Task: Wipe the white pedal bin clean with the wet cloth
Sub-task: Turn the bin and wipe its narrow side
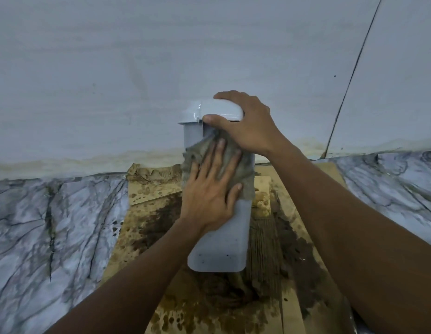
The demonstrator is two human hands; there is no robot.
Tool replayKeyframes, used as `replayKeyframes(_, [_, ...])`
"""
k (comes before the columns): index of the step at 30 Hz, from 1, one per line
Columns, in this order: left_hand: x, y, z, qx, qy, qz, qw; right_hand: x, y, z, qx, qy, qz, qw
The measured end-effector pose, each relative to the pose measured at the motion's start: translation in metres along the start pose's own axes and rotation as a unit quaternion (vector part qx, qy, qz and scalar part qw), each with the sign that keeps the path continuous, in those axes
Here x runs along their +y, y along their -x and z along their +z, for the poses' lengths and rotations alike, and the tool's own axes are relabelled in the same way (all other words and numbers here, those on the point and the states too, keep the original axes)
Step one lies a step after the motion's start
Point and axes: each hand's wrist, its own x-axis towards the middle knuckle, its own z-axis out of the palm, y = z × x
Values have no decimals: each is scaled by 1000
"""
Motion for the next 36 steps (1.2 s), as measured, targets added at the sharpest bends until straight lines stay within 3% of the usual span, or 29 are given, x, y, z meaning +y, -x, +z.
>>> replayKeyframes(3, [-1,-30,-9,20,-18,-28,999,-3,-2,2,-13,8,-4,1000])
replayKeyframes(6, [-1,-29,-9,16,-35,-7,999,-1,-3,1,-20,-6,-5,1000])
replayKeyframes(12, [4,47,12,-73,-58,149,984,14,2,-5,-14,-81,18,996])
replayKeyframes(14, [3,55,15,-93,-48,163,981,15,2,-7,-15,-104,28,994])
replayKeyframes(21, [0,-26,-10,-17,-36,-2,999,9,1,0,-6,-99,14,995])
replayKeyframes(30, [-7,24,5,5,-6,54,999,12,3,1,-8,-95,12,995])
replayKeyframes(33, [-8,39,12,45,72,-52,995,11,1,0,-8,-111,20,994])
replayKeyframes(36, [-9,17,2,62,216,-196,954,10,0,2,-2,-103,23,994])
